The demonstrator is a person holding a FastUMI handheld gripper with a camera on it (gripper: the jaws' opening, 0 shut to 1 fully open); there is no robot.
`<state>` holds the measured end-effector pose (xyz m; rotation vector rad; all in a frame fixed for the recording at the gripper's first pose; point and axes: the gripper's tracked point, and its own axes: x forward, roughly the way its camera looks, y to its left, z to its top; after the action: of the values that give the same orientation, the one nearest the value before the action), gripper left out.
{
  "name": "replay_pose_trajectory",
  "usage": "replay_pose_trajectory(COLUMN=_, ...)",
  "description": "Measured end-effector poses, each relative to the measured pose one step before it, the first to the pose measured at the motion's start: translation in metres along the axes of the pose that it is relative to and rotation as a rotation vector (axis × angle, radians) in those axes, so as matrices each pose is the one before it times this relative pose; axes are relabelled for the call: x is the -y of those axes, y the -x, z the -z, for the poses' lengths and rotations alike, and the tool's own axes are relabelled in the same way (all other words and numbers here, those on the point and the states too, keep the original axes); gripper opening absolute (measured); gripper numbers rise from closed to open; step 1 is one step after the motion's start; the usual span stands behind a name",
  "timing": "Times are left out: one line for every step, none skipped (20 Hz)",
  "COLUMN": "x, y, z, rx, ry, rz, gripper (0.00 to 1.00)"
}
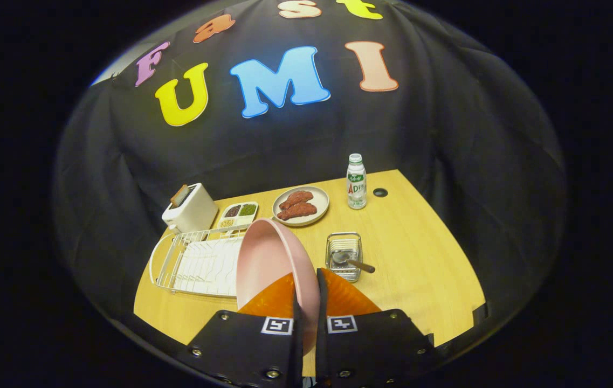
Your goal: Take the plate from the dish rack, then take the spoon from the basket and place it into the plate.
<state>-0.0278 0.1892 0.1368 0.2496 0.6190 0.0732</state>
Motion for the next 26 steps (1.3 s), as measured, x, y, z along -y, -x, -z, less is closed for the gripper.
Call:
replay_pose_trajectory(x=-0.00004, y=-0.00288, z=0.01080, rx=-0.00330, ry=-0.02412, rz=-0.03502, gripper=0.09)
replay_pose_trajectory(x=0.00293, y=-0.00177, z=0.01098, rx=-0.00385, ry=-0.01398, rz=-0.02643, gripper=0.09)
replay_pose_trajectory(x=0.00371, y=-0.00117, z=0.01345, rx=-0.01072, ry=0.00234, rz=-0.01284, gripper=0.09)
replay_pose_trajectory(x=0.00202, y=-0.00139, z=0.01197, rx=-0.00580, ry=0.01310, rz=-0.01682, gripper=0.09)
replay_pose_trajectory(x=0.00044, y=-0.00236, z=0.01072, rx=-0.01275, ry=0.00581, rz=-0.02325, gripper=0.09)
replay_pose_trajectory(x=-0.00178, y=-0.00325, z=0.01208, rx=-0.01367, ry=-0.00743, rz=-0.03169, gripper=0.09)
replay_pose_trajectory(x=0.00008, y=-0.00296, z=0.00971, rx=-0.01092, ry=-0.01647, rz=-0.03007, gripper=0.09)
replay_pose_trajectory(x=0.00136, y=-0.00356, z=0.00789, rx=-0.00920, ry=-0.01420, rz=-0.02097, gripper=0.09)
replay_pose_trajectory(x=0.00308, y=-0.00643, z=0.00554, rx=-0.00579, ry=-0.01414, rz=-0.01464, gripper=0.09)
replay_pose_trajectory(x=0.00191, y=-0.00790, z=0.00696, rx=-0.01246, ry=-0.01451, rz=-0.01643, gripper=0.09)
replay_pose_trajectory(x=0.00254, y=-0.00684, z=0.00627, rx=-0.01526, ry=-0.01720, rz=-0.01631, gripper=0.09)
replay_pose_trajectory(x=0.00330, y=-0.00565, z=0.00579, rx=-0.01471, ry=-0.01429, rz=-0.01526, gripper=0.09)
replay_pose_trajectory(x=0.00189, y=-0.00461, z=0.00738, rx=-0.01823, ry=-0.01089, rz=-0.01389, gripper=0.09)
replay_pose_trajectory(x=0.00347, y=-0.00685, z=0.00575, rx=-0.02099, ry=-0.01719, rz=-0.01169, gripper=0.09)
replay_pose_trajectory(x=0.00250, y=-0.00446, z=0.00610, rx=-0.01957, ry=-0.01709, rz=-0.01143, gripper=0.09)
replay_pose_trajectory(x=0.00205, y=-0.00489, z=0.00472, rx=-0.01449, ry=-0.01725, rz=-0.00948, gripper=0.09)
replay_pose_trajectory(x=0.00179, y=-0.00408, z=0.00441, rx=-0.01614, ry=-0.01156, rz=-0.00610, gripper=0.09)
replay_pose_trajectory(x=0.00091, y=-0.00492, z=0.00397, rx=-0.01267, ry=0.00088, rz=-0.00614, gripper=0.09)
replay_pose_trajectory(x=0.00161, y=-0.00589, z=0.00420, rx=-0.01725, ry=0.00260, rz=-0.00514, gripper=0.09)
replay_pose_trajectory(x=0.00013, y=-0.00438, z=0.00595, rx=-0.01741, ry=-0.00278, rz=-0.00713, gripper=0.09)
replay_pose_trajectory(x=0.00179, y=-0.00446, z=0.00479, rx=-0.01492, ry=-0.00640, rz=-0.00146, gripper=0.09)
replay_pose_trajectory(x=0.00148, y=-0.00518, z=0.00328, rx=-0.00884, ry=-0.00717, rz=-0.00073, gripper=0.09)
replay_pose_trajectory(x=0.00232, y=-0.00510, z=0.00059, rx=-0.00778, ry=-0.00957, rz=0.00206, gripper=0.09)
replay_pose_trajectory(x=0.00145, y=-0.00387, z=-0.00025, rx=-0.00194, ry=-0.00855, rz=-0.00060, gripper=0.09)
replay_pose_trajectory(x=-0.00019, y=-0.00248, z=0.00182, rx=-0.00320, ry=-0.01606, rz=-0.00452, gripper=0.09)
replay_pose_trajectory(x=0.00145, y=-0.00158, z=0.00022, rx=-0.00510, ry=-0.01301, rz=0.00075, gripper=0.09)
